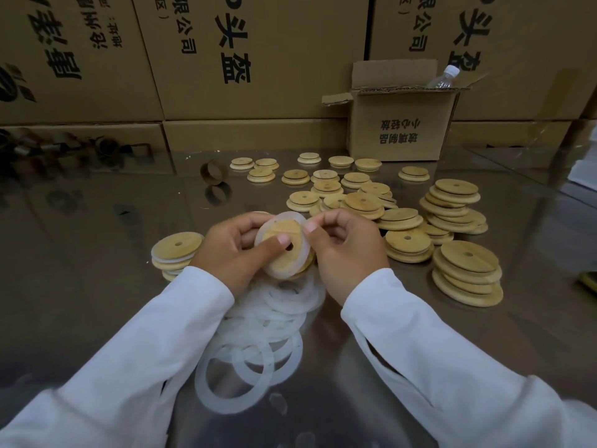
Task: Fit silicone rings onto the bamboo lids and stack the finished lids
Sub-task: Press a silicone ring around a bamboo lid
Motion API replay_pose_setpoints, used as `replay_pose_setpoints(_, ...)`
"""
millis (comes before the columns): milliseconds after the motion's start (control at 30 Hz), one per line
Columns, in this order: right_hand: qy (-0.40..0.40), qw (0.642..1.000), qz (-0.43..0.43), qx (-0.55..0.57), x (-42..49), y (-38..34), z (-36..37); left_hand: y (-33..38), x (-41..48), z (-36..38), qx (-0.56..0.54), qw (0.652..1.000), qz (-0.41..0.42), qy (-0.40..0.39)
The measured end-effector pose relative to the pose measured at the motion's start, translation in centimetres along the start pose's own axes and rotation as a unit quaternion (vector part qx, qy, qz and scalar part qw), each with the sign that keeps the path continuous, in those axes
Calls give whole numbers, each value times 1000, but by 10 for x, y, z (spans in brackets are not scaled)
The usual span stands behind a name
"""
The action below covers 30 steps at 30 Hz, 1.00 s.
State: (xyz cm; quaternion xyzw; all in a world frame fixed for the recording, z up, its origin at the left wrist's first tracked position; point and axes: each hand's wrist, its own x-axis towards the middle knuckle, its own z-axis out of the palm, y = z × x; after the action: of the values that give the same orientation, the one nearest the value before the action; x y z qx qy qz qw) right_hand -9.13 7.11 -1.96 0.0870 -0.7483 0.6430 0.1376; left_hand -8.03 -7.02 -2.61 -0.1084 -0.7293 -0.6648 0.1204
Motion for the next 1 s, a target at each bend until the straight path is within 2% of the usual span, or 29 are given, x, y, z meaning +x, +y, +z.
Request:
replay_pose_setpoints(467, 11, 992, -62, -106, 2, -3, -5, 4, 1, 1, 25, 997, 67, 26)
replay_pose_setpoints(733, 5, 998, -60, -17, -7, -6, -2, 2, 1, 0, -29, 997, 36, 56)
replay_pose_setpoints(833, 16, 996, -85, -22, -8, -4, 1, 3, 2, 0, -71, 995, 17, 63)
replay_pose_setpoints(1000, 23, 995, -78, -48, -6, -1, 1, 1, 2, 0, -58, 997, 3, 50)
